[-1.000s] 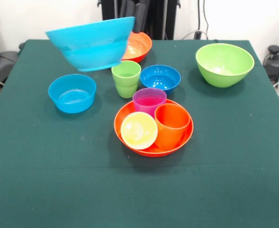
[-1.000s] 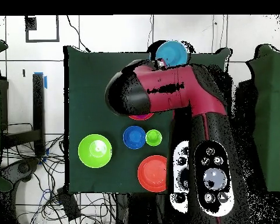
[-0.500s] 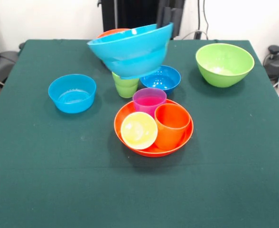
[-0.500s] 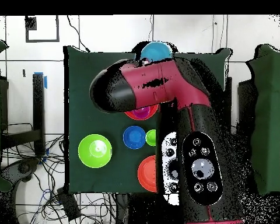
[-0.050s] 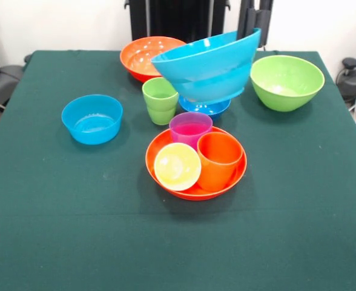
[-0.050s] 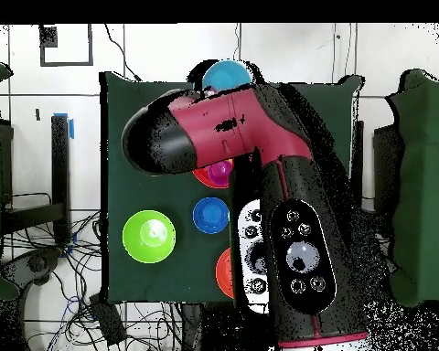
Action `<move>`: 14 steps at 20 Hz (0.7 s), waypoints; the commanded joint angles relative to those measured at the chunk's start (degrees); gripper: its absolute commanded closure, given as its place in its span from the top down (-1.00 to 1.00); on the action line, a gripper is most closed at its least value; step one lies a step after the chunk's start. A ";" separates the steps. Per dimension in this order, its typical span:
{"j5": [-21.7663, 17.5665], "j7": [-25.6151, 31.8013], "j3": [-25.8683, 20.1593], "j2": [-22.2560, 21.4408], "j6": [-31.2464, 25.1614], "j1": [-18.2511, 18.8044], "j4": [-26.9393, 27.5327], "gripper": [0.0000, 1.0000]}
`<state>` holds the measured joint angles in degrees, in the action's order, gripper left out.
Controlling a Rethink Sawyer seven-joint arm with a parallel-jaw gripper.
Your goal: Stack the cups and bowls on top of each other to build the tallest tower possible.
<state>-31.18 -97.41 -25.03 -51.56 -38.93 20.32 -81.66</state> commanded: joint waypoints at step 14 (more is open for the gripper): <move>-10.79 16.40 -1.99 5.95 -11.40 -1.79 5.94 -1.00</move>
<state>-36.72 -97.41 -25.19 -51.29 -43.87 18.31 -78.17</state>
